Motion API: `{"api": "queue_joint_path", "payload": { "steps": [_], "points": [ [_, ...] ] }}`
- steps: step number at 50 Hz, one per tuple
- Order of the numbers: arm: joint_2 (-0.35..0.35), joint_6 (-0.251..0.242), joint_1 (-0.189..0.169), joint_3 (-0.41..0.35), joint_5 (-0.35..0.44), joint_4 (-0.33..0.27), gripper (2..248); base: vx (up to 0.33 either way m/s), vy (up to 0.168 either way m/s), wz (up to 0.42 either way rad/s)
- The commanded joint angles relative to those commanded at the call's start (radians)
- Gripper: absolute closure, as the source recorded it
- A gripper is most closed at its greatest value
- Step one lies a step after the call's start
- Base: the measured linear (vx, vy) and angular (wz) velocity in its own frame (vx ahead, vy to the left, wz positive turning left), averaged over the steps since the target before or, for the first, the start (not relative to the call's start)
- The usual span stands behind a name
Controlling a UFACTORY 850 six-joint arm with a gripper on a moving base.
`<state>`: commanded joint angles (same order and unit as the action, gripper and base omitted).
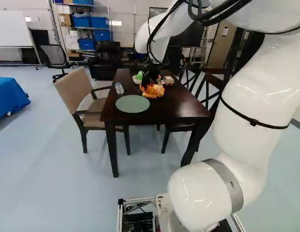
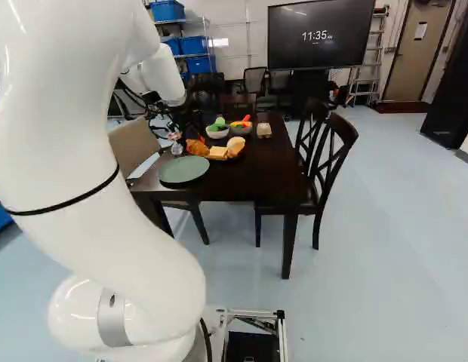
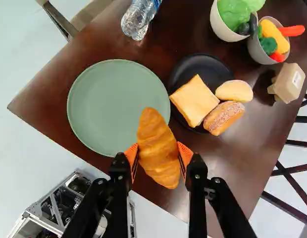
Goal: Move the croissant to the empty plate
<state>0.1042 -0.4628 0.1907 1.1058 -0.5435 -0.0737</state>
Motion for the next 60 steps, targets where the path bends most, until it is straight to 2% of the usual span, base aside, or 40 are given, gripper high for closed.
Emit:
{"api": "queue_joint_path", "payload": {
  "steps": [13, 20, 46, 60],
  "points": [
    [0.012, 0.0, 0.043, 0.013, 0.0, 0.0, 128, 0.0, 0.0, 0.0],
    [0.015, 0.0, 0.054, 0.017, 0.0, 0.0, 128, 0.0, 0.0, 0.0],
    [0.024, 0.0, 0.066, 0.027, 0.0, 0.0, 128, 0.0, 0.0, 0.0],
    [0.054, 0.0, 0.069, 0.045, 0.0, 0.0, 128, 0.0, 0.0, 0.0]
  ]
}}
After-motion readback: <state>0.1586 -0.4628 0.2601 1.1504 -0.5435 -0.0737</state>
